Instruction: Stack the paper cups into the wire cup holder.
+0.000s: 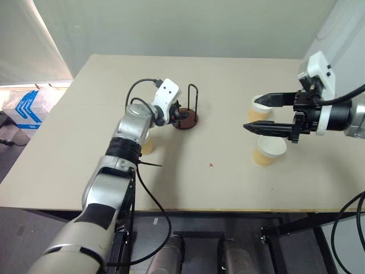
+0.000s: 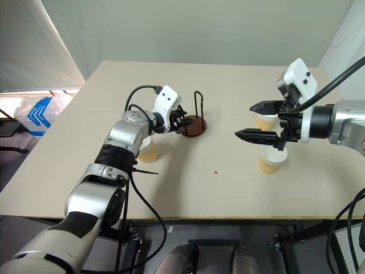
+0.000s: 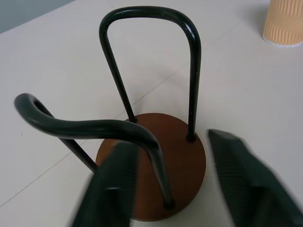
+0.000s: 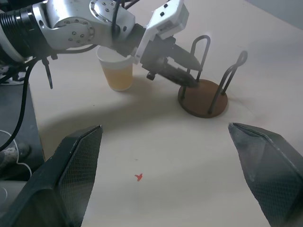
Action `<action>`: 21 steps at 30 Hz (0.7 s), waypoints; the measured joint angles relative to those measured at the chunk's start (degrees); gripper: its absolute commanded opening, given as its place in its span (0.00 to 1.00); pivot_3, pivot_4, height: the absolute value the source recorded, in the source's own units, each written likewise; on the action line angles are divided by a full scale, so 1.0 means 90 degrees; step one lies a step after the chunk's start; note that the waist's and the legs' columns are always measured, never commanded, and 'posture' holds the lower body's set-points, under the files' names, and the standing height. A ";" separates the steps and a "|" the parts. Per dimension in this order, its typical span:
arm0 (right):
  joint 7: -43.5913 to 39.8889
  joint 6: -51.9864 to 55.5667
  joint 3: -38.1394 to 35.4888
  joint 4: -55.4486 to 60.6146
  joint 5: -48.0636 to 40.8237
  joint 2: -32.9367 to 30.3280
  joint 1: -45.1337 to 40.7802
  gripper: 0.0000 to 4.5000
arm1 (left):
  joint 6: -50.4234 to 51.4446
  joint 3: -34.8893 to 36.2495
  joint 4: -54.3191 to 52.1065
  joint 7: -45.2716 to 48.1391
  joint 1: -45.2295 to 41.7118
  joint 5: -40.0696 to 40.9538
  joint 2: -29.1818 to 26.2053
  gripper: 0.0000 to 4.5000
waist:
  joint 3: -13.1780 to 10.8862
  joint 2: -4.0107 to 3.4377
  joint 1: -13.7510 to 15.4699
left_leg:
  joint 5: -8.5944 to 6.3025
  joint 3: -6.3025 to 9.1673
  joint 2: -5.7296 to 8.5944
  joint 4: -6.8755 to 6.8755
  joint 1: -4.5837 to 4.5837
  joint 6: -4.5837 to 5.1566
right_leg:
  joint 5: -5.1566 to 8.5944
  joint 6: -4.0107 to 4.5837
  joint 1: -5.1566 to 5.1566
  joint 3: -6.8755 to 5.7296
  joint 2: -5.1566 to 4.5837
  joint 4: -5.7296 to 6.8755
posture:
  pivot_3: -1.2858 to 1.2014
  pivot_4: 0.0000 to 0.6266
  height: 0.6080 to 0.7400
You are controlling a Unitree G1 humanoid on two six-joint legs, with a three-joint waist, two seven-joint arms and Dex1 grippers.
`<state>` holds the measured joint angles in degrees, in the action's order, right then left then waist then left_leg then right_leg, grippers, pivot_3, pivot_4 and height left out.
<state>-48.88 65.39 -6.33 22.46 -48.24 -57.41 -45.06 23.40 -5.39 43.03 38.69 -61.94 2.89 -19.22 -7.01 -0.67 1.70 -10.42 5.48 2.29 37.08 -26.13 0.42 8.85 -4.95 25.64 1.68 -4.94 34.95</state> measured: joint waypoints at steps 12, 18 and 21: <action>0.0002 0.0025 -0.0010 0.0027 -0.0014 -0.0073 0.0039 1.00 | 0.0054 0.0020 -0.0256 0.0411 0.0037 0.0070 0.0026 0.01 | -0.0001 0.0001 0.0011 | 0.0001 -0.0001 0.0001 0.0006 -0.0007 0.0002 | -0.0001 -0.0001 0.0002 0.0000 0.0000 0.0000 | 0.52 0.24 1.00; -0.0045 0.0266 -0.0272 0.0200 -0.0278 -0.0488 0.0073 1.00 | 0.0773 -0.0286 -0.2183 0.1409 0.0506 0.0425 -0.0221 0.01 | -0.0001 0.0001 0.0017 | -0.0003 -0.0004 0.0002 0.0009 -0.0016 0.0004 | 0.0008 -0.0009 0.0006 0.0001 -0.0001 -0.0002 | 0.52 0.24 1.00; -0.0279 0.0469 -0.0588 0.0380 -0.0520 -0.1085 0.0326 1.00 | 0.1193 -0.0593 -0.3124 0.1961 0.0957 0.0640 -0.0476 0.01 | 0.0000 0.0001 0.0028 | -0.0012 -0.0004 0.0000 0.0008 -0.0014 -0.0002 | 0.0017 -0.0007 0.0004 -0.0001 -0.0003 0.0001 | 0.52 0.24 1.00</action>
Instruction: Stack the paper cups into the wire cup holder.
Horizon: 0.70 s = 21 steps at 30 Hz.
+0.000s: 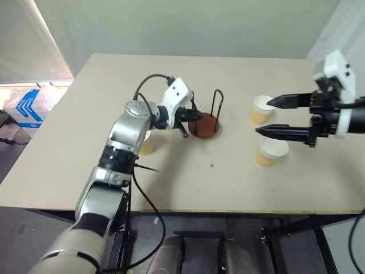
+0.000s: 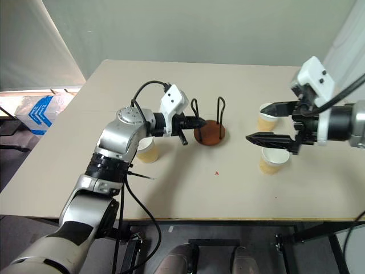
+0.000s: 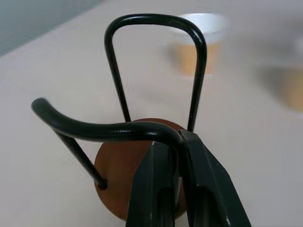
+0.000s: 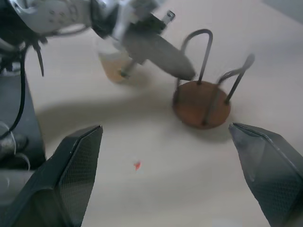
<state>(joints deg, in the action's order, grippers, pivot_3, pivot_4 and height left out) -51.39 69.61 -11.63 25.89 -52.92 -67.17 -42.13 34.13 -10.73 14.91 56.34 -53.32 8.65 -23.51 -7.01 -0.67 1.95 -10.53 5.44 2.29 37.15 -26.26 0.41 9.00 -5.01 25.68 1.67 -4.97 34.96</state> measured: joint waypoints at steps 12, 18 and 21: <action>-0.0571 0.0033 -0.0676 0.0220 -0.0226 -0.1042 0.0809 1.00 | 0.0430 -0.0907 -0.1416 0.0639 0.0842 0.0330 0.0040 0.01 | 0.0000 0.0000 0.0018 | -0.0035 0.0000 0.0005 0.0029 0.0025 0.0076 | 0.0023 0.0011 -0.0038 0.0009 -0.0006 0.0003 | 0.52 0.24 1.00; -0.0422 0.0033 -0.0730 0.0311 -0.0346 -0.1002 0.0876 1.00 | 0.0223 -0.1073 -0.1367 0.0672 0.0841 0.0281 0.0094 0.01 | 0.0001 -0.0001 0.0011 | -0.0032 0.0000 0.0004 0.0047 0.0028 0.0080 | 0.0042 -0.0040 -0.0048 0.0010 -0.0005 0.0004 | 0.52 0.24 1.00; -0.0359 0.0027 -0.0795 0.0334 -0.0392 -0.0960 0.0901 1.00 | -0.0107 -0.1158 -0.1239 0.0671 0.0841 0.0163 0.0031 0.07 | 0.0001 -0.0001 0.0013 | -0.0033 0.0001 0.0005 0.0050 0.0028 0.0082 | 0.0041 -0.0043 -0.0052 0.0010 -0.0005 0.0002 | 0.52 0.24 1.00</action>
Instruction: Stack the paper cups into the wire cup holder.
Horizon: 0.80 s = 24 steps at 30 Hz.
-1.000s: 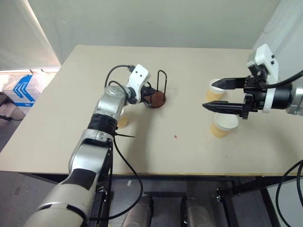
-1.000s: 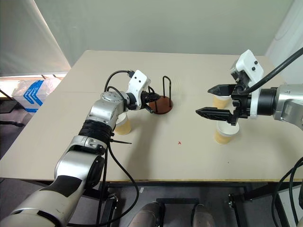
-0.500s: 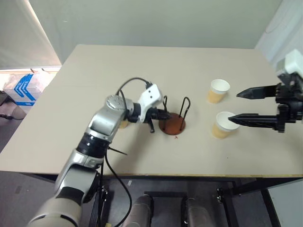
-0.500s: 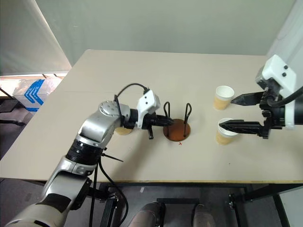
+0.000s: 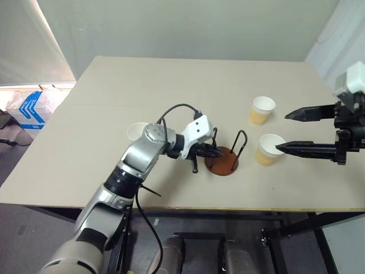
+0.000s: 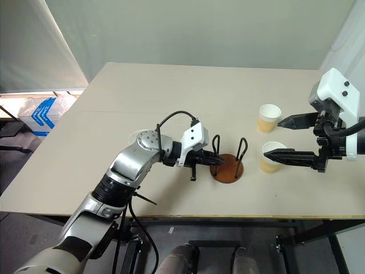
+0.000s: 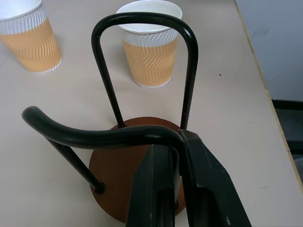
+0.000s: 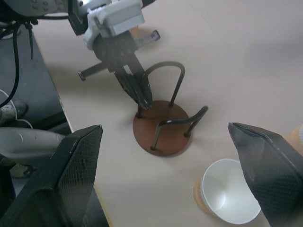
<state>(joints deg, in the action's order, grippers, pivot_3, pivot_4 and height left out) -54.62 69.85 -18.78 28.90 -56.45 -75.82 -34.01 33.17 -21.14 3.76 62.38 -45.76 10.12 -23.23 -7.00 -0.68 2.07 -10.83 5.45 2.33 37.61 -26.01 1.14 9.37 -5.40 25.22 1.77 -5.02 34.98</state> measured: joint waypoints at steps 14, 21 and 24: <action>0.0082 -0.0607 0.0690 -0.0013 0.0133 0.0325 -0.0232 1.00 | -0.0072 0.0108 -0.0091 0.0498 0.0229 0.0006 -0.0950 0.79 | 0.0000 -0.0001 -0.0029 | -0.0013 0.0001 0.0000 -0.0002 -0.0005 0.0002 | 0.0000 0.0015 0.0006 -0.0001 0.0001 -0.0003 | 0.52 0.24 1.00; -0.0334 -0.1469 0.2198 -0.1015 0.1352 0.0738 -0.1725 1.00 | -0.0033 0.0733 -0.0432 0.0893 0.0174 0.0528 -0.1434 0.79 | 0.0000 -0.0001 -0.0056 | -0.0016 0.0004 -0.0003 -0.0002 -0.0003 0.0009 | -0.0027 0.0062 0.0009 -0.0001 0.0002 -0.0004 | 0.52 0.24 1.00; -0.0630 -0.1755 0.2765 -0.1558 0.1914 0.0962 -0.2240 1.00 | 0.0098 0.0954 -0.0426 0.0917 0.0123 0.0699 -0.1532 0.93 | 0.0000 -0.0001 -0.0049 | -0.0015 0.0011 -0.0003 -0.0003 -0.0007 0.0009 | -0.0026 0.0072 0.0010 -0.0007 0.0002 -0.0005 | 0.52 0.24 1.00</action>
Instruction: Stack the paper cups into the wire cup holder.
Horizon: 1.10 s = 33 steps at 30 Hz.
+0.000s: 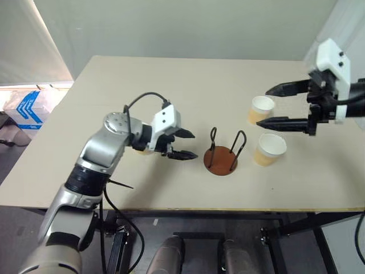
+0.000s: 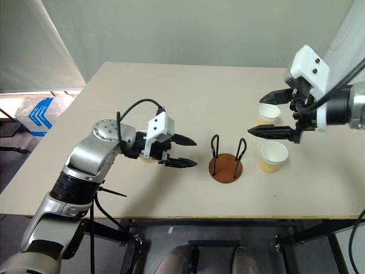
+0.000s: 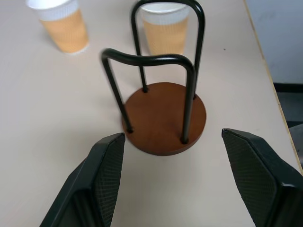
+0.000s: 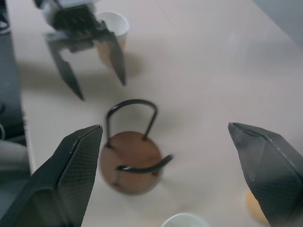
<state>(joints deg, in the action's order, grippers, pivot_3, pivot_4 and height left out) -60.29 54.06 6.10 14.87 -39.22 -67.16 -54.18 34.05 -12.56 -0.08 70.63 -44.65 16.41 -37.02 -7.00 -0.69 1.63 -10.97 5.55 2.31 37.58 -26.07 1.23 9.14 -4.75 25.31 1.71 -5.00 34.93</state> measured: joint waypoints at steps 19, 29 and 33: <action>-0.1119 -0.2941 0.1878 -0.3698 0.3676 0.1484 -0.1454 1.00 | 0.0337 0.0954 -0.0048 -0.0508 -0.0099 0.0520 -0.0573 0.99 | -0.0001 -0.0002 -0.0038 | -0.0002 0.0009 -0.0005 -0.0025 0.0004 -0.0016 | -0.0008 0.0059 0.0019 -0.0011 -0.0001 0.0006 | 0.52 0.24 1.00; -0.0932 -0.5188 0.2548 -0.6882 0.5678 0.2539 -0.2099 1.00 | 0.0276 0.1050 -0.0467 -0.0604 -0.0123 0.0659 -0.0674 0.99 | -0.0003 -0.0006 -0.0047 | 0.0002 0.0011 -0.0009 -0.0059 0.0003 -0.0034 | -0.0023 0.0084 0.0045 -0.0013 -0.0002 0.0013 | 0.52 0.24 1.00; -0.0620 -0.5642 0.2547 -0.7937 0.6083 0.2887 -0.2450 1.00 | 0.0341 0.1062 -0.0584 -0.0691 -0.0115 0.0677 -0.0777 0.99 | -0.0003 -0.0006 -0.0059 | -0.0003 0.0011 -0.0012 -0.0063 0.0003 -0.0042 | -0.0022 0.0092 0.0047 -0.0014 -0.0001 0.0011 | 0.52 0.24 1.00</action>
<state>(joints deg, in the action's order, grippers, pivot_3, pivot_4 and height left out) -65.87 3.29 29.02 -56.57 15.52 -41.17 -76.22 37.12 -3.00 -5.33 64.41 -45.68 22.50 -44.01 -7.03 -0.74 1.10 -10.99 5.65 2.20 37.01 -26.04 0.85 8.94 -3.92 25.73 1.59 -5.01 35.03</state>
